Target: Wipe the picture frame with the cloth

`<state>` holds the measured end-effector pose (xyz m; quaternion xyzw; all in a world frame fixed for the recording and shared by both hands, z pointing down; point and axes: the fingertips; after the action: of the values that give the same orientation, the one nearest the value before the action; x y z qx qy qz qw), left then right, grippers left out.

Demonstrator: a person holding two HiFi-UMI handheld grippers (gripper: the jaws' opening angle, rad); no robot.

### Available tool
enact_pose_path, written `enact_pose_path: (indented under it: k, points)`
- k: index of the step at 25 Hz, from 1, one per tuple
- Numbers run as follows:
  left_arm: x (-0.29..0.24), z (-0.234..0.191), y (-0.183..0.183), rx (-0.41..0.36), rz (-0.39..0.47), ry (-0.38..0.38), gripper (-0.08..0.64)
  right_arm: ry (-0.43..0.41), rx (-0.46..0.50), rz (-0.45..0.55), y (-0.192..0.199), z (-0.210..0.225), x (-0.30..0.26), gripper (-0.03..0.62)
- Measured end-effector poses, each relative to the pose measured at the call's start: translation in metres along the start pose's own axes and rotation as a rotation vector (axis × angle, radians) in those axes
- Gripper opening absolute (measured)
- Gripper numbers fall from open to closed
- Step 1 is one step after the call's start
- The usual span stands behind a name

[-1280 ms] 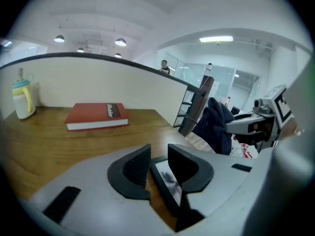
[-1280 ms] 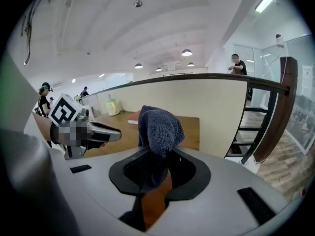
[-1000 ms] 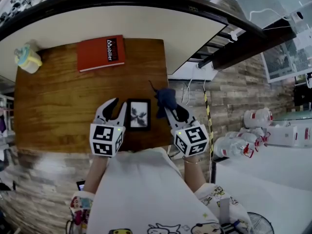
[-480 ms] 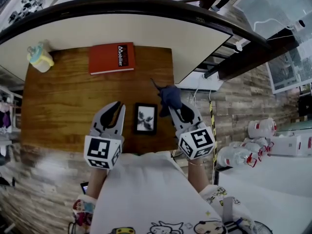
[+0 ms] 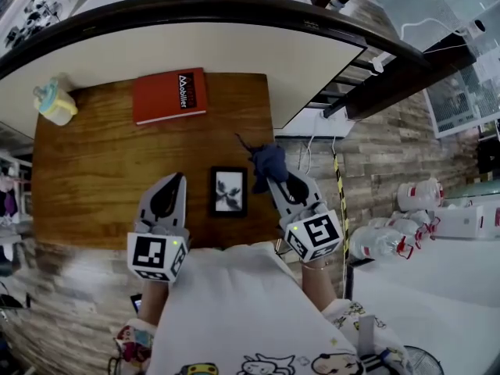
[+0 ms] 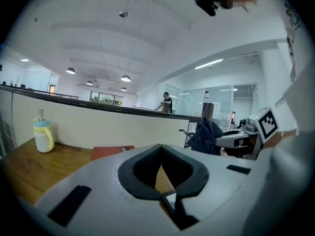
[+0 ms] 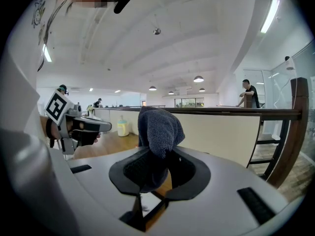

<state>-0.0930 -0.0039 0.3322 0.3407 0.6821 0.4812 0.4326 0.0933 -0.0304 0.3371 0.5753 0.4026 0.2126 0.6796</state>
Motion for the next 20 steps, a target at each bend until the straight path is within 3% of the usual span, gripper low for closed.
enact_pose_path:
  k: [20]
  points:
    - [-0.012, -0.009, 0.011, -0.009, -0.046, -0.005, 0.005, 0.017, -0.048, -0.03, 0.018, 0.008, -0.004, 0.069]
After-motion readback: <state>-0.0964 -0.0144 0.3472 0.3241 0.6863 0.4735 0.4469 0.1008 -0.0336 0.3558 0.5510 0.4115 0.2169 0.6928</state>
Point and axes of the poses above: the fingertips, and each gripper's own axes: x backward along the fingers, z to its right, y out of its underside, and after that the axes turned 1 degree about y, right-handed
